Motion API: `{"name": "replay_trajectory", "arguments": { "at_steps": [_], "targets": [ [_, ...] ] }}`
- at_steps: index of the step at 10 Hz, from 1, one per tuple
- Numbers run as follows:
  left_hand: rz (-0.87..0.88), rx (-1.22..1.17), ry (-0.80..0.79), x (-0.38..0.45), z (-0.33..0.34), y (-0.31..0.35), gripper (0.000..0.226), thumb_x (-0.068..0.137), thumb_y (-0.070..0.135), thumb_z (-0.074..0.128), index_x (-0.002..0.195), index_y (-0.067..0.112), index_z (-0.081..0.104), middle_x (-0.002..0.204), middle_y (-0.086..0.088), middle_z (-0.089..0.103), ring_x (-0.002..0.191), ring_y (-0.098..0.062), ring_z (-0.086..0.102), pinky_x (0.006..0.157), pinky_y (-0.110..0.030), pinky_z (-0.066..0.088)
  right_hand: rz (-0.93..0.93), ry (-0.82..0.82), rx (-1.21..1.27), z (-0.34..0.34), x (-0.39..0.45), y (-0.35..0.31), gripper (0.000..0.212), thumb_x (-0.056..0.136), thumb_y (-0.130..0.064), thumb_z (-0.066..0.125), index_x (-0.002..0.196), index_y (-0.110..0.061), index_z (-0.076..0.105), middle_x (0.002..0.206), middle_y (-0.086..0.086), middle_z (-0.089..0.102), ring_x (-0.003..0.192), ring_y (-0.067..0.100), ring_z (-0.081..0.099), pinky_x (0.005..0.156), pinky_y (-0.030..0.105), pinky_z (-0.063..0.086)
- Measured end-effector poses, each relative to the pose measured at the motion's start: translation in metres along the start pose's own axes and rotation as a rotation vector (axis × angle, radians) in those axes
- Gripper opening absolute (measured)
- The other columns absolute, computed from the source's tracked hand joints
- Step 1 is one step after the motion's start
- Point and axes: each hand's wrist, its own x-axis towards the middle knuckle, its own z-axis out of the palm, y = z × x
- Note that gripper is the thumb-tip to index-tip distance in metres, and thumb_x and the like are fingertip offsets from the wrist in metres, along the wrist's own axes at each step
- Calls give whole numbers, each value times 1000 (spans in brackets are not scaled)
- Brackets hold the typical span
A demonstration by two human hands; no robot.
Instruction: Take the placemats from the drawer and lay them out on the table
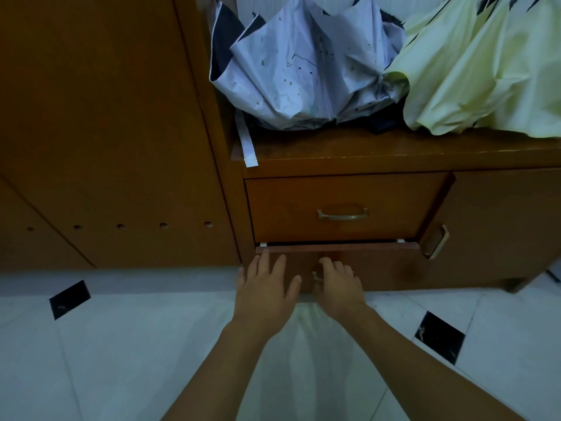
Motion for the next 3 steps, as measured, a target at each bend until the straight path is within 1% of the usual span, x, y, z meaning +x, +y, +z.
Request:
{"name": "replay_trajectory", "arguments": {
  "at_steps": [1,2,3],
  "targets": [
    [-4,-13,-5,0,-1,-2,60,98,57,26,151,27,26,161,-5,17,147,-24,15,119,-49,12,-2,0,30,-3,-3,-3,54,91,-34,52,141,-25,32,136,4,47,126,27,40,107,46,34],
    [-26,-9,-9,1,-2,-3,61,98,58,26,150,27,26,160,-5,18,146,-25,15,118,-50,13,-60,6,6,-5,-6,-5,61,93,-39,49,148,-24,27,144,3,41,132,27,35,110,47,30],
    [-36,-8,-16,2,-2,0,61,98,58,25,150,27,26,160,-6,18,146,-25,16,118,-52,13,-80,16,38,-11,-10,-9,65,93,-41,50,150,-24,23,149,1,36,136,25,30,113,48,28]
  ]
}}
